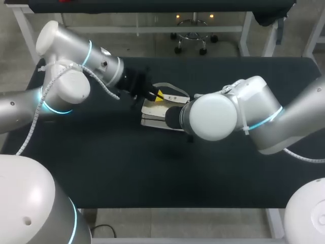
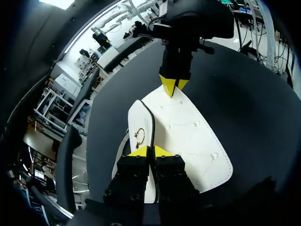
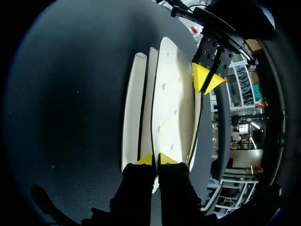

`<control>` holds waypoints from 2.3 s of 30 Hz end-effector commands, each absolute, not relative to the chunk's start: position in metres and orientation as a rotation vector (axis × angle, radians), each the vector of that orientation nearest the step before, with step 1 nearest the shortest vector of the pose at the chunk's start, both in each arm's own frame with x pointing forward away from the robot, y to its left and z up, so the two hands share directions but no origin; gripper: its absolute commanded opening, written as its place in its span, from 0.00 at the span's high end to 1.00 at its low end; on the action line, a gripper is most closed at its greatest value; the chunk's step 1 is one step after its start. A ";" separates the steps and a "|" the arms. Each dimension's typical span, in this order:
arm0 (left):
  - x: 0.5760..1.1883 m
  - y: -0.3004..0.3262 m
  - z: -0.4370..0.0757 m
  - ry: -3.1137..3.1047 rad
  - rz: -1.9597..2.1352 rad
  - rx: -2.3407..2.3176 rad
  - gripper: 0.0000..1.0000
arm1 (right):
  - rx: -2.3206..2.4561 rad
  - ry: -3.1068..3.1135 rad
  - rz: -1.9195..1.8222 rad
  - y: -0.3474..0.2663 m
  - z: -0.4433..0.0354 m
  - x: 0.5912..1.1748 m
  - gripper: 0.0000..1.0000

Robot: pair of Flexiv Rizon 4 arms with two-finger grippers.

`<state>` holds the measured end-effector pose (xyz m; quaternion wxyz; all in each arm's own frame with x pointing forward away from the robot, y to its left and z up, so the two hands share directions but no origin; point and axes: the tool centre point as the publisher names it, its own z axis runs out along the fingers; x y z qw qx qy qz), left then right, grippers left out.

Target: Pick up the bag, open it, inspect its contents, close it, and place it on the opposite side

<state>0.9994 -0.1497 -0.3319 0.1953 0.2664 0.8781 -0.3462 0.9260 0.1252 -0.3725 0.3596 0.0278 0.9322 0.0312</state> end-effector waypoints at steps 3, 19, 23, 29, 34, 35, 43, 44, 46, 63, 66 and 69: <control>1.025 -0.143 -0.314 2.605 -0.991 0.693 1.00 | 0.070 2.404 0.083 0.122 -0.377 0.924 1.00; 1.023 -0.148 -0.324 2.645 -0.936 0.676 0.51 | 0.070 2.404 0.083 0.122 -0.377 0.924 1.00; 1.018 -0.144 -0.330 2.616 -0.942 0.655 0.03 | 0.070 2.404 0.083 0.122 -0.377 0.924 1.00; 1.016 -0.145 -0.339 2.573 -0.959 0.647 0.00 | 0.070 2.404 0.083 0.122 -0.377 0.924 1.00; 1.023 -0.149 -0.347 2.560 -0.949 0.626 0.00 | 0.070 2.404 0.083 0.122 -0.377 0.924 1.00; 1.025 -0.151 -0.349 2.550 -0.938 0.618 0.00 | 0.070 2.404 0.083 0.122 -0.377 0.924 1.00; 1.035 -0.162 -0.355 2.557 -0.916 0.583 0.05 | 0.070 2.404 0.083 0.122 -0.377 0.924 1.00; 1.037 -0.163 -0.356 2.559 -0.905 0.575 0.06 | 0.070 2.404 0.083 0.122 -0.377 0.924 1.00; 1.040 -0.164 -0.356 2.568 -0.905 0.559 0.15 | 0.070 2.404 0.083 0.122 -0.377 0.924 1.00; 1.053 -0.164 -0.363 2.636 -0.905 0.471 0.64 | 0.070 2.404 0.083 0.122 -0.377 0.924 1.00; 1.054 -0.163 -0.364 2.646 -0.903 0.455 1.00 | 0.070 2.404 0.083 0.122 -0.377 0.924 1.00; 1.054 -0.163 -0.364 2.650 -0.906 0.453 1.00 | 0.070 2.404 0.083 0.122 -0.377 0.924 1.00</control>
